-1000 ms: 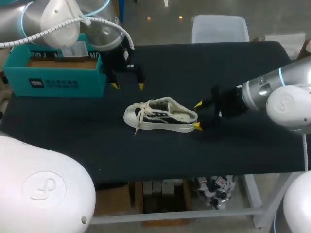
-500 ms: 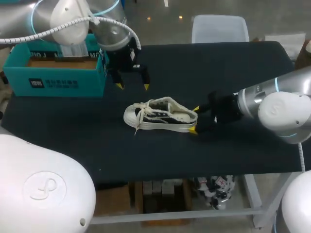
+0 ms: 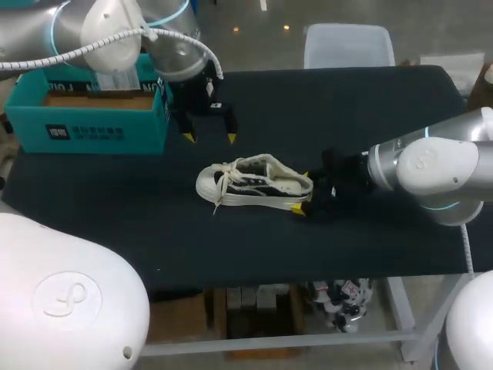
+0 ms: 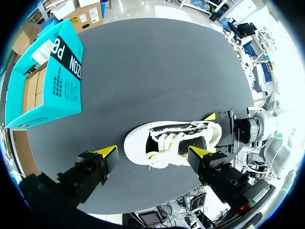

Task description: Open the shoe tongue, take the insole out of the shoe, put the insole back into the shoe, and pack the shoe into the shoebox

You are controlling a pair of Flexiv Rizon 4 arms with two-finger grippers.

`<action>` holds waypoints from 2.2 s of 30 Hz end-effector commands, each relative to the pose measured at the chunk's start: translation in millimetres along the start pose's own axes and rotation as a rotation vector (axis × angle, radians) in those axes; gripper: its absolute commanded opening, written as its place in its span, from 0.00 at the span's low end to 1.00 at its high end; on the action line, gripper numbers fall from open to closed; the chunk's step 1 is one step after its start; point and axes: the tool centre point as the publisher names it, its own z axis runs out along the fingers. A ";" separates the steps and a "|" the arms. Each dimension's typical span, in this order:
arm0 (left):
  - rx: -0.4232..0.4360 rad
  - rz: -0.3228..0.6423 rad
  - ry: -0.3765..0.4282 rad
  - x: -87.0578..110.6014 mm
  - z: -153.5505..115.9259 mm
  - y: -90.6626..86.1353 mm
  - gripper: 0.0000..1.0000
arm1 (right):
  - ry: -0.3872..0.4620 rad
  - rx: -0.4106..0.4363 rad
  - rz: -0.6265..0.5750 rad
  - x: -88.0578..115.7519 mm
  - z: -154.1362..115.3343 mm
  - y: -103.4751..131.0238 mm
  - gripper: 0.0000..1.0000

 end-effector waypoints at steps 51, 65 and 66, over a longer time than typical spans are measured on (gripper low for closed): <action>-0.199 -0.001 -0.274 106.7 71.2 24.7 0.72 | 0.035 -0.029 0.015 -4.8 5.3 -4.8 0.00; -0.212 -0.066 -0.357 98.5 93.1 37.2 0.62 | 0.035 -0.029 0.015 -4.8 5.3 -4.8 0.00; -0.212 -0.069 -0.359 98.1 93.8 36.8 0.58 | 0.035 -0.029 0.015 -4.8 5.3 -4.8 0.00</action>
